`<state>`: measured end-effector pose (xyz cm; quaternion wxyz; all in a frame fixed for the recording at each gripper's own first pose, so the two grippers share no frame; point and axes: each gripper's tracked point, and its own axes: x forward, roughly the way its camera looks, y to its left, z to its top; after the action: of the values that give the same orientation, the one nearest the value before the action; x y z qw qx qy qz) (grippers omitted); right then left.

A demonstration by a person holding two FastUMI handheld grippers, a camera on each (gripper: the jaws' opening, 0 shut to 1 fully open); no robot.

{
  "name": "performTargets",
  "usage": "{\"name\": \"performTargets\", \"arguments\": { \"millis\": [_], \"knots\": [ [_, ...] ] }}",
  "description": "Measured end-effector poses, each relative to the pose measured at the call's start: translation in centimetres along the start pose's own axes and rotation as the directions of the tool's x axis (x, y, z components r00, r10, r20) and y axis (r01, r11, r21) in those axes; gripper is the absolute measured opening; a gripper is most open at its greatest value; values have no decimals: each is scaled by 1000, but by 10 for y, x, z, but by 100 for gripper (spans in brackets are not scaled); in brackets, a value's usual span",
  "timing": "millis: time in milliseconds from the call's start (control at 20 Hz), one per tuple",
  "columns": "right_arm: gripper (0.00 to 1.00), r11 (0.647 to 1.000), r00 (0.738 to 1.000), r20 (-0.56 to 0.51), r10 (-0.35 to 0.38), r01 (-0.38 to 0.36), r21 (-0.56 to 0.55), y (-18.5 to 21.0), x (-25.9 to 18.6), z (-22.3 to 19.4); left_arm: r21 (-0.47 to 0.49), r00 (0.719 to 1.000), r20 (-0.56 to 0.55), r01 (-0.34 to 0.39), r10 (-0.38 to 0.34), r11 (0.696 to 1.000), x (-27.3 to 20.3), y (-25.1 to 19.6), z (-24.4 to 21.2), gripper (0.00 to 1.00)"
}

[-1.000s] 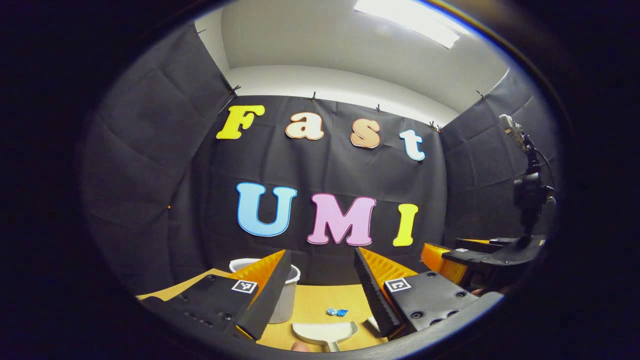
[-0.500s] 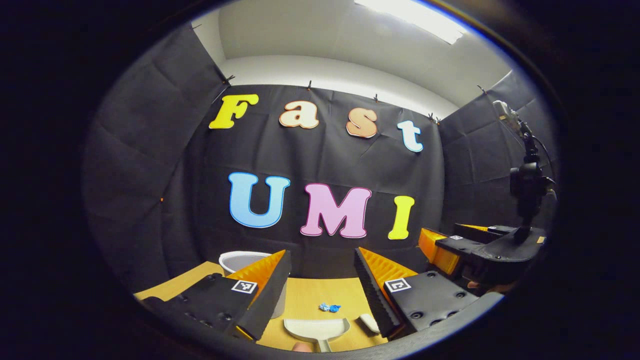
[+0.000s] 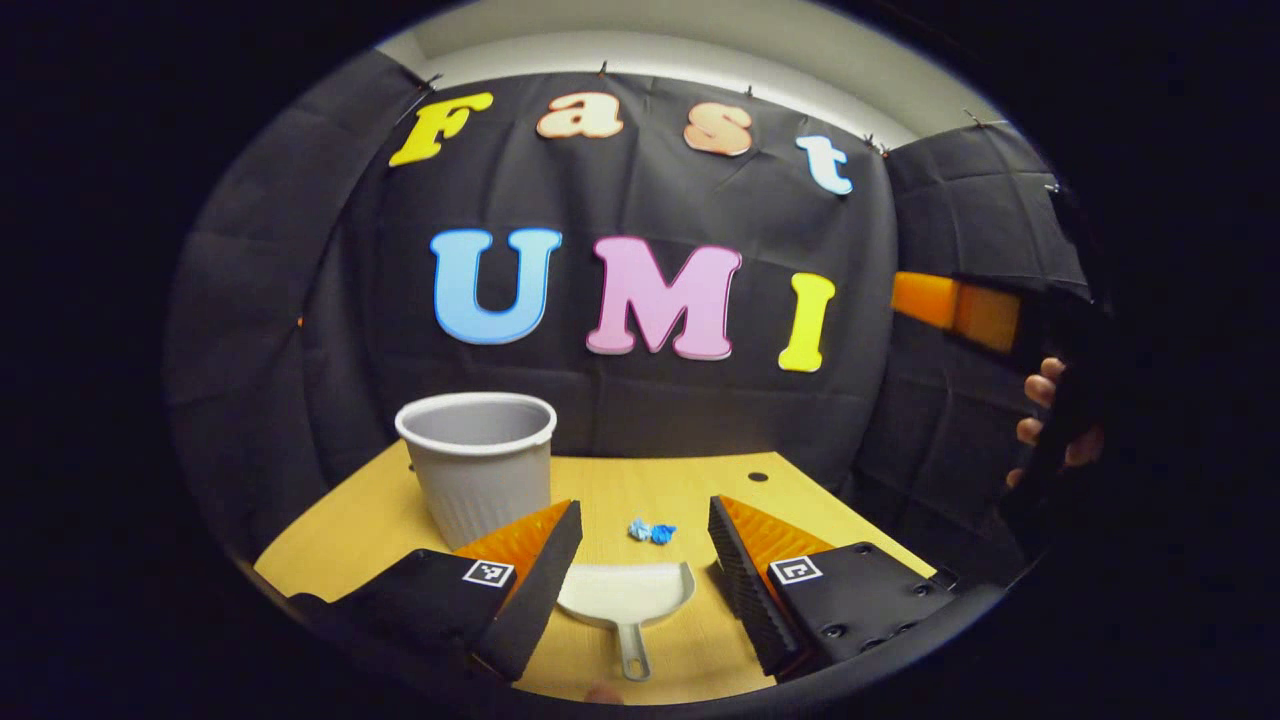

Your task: Pick up the small broom and dustpan from the desktop, sweep the trash into the dustpan with the broom, and then empty the trash into the garbage bin.

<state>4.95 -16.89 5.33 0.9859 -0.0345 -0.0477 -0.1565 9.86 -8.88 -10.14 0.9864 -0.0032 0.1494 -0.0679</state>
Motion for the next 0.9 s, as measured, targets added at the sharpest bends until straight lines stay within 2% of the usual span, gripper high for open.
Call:
{"name": "performTargets", "arguments": {
  "millis": [150,200,250,300,350,400,500,550,600,700,900],
  "knots": [
    [91,1000,1000,-9,21,-21,-21,-11,6,-16,-56,988,-150,-42,33,998,25,5,-47,76],
    [91,999,999,-29,31,-32,-33,-13,9,-25,-61,971,-237,-55,39,997,30,1,-69,76],
    [95,998,998,-55,34,-36,-48,-17,13,-36,-64,944,-326,-72,47,995,36,0,-92,76],
    [91,998,996,-78,40,-44,-53,-20,15,-46,-62,919,-391,-87,56,994,44,1,-115,77],
    [95,997,994,-95,51,-56,-47,-20,17,-54,-57,884,-463,-99,62,993,51,2,-134,78],
    [92,997,992,-110,59,-63,-34,-21,20,-61,-61,855,-514,-112,65,992,56,5,-147,78],
    [95,996,987,-138,85,-85,4,-22,23,-76,-73,793,-606,-143,70,987,65,14,-167,78],
    [92,995,983,-151,100,-98,18,-20,24,-84,-75,747,-661,-167,77,983,66,15,-175,78],
    [95,994,979,-170,111,-109,20,-19,23,-93,-73,702,-707,-190,83,979,65,14,-181,78],
    [95,990,968,-210,141,-139,26,-18,20,-114,-65,630,-771,-216,89,974,68,16,-180,78],
    [95,976,939,-267,215,-198,90,-10,15,-142,14,512,-848,-242,140,970,83,15,-183,78]
  ]
}}
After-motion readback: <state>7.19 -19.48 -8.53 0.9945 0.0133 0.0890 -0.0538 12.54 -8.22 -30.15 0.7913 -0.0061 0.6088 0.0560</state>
